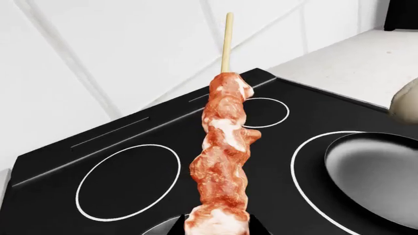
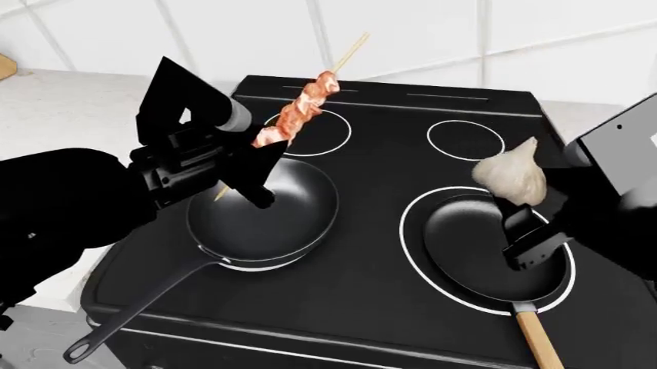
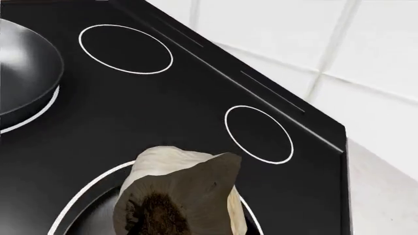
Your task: Place both pans onto different burners. Then place the garlic and the skewer on different pans.
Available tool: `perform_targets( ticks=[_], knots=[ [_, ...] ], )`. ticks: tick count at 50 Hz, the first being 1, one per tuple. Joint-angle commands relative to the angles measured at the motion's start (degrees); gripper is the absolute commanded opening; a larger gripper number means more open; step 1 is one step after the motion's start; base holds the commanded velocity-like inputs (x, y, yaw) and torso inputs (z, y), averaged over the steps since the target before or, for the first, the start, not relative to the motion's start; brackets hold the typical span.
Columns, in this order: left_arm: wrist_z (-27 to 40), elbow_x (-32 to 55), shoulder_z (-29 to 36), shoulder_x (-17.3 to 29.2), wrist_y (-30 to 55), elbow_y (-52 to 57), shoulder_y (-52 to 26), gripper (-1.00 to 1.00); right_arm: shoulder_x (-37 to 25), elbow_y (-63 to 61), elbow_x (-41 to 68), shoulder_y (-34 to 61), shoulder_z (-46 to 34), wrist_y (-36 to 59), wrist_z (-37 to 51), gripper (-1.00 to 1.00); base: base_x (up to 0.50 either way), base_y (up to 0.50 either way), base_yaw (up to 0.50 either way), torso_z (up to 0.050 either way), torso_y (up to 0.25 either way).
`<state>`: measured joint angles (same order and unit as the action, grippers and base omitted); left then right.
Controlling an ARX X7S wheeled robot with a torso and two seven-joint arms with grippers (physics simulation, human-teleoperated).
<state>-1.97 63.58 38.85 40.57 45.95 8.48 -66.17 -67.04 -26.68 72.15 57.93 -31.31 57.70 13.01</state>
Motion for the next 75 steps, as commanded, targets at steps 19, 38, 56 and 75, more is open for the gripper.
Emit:
perform_targets(
  ticks=[19, 38, 56, 75],
  knots=[
    [1.1, 0.2, -0.3, 1.1, -0.4, 1.9, 0.5, -1.0, 1.9, 3.2, -8.0, 2.6, -6.6, 6.1, -5.2, -1.0, 0.0, 0.0, 0.0, 0.0, 0.001],
    [1.0, 0.3, -0.1, 1.0, -0.3, 1.5, 0.3, -1.0, 2.1, 3.4, -9.8, 1.5, -9.3, 7.0, -6.8, -1.0, 0.0, 0.0, 0.0, 0.0, 0.0],
    [0.8, 0.2, 0.0, 1.1, -0.4, 1.3, 0.2, -1.0, 2.4, 3.4, -10.0, 2.3, -10.0, 8.1, -7.5, -1.0, 0.0, 0.0, 0.0, 0.0, 0.0],
    [0.7, 0.3, 0.1, 1.1, -0.3, 1.5, 0.0, -1.0, 0.7, 0.0, -6.7, 4.0, -7.2, 8.3, -5.7, 1.0, 0.0, 0.0, 0.0, 0.0, 0.001]
  ],
)
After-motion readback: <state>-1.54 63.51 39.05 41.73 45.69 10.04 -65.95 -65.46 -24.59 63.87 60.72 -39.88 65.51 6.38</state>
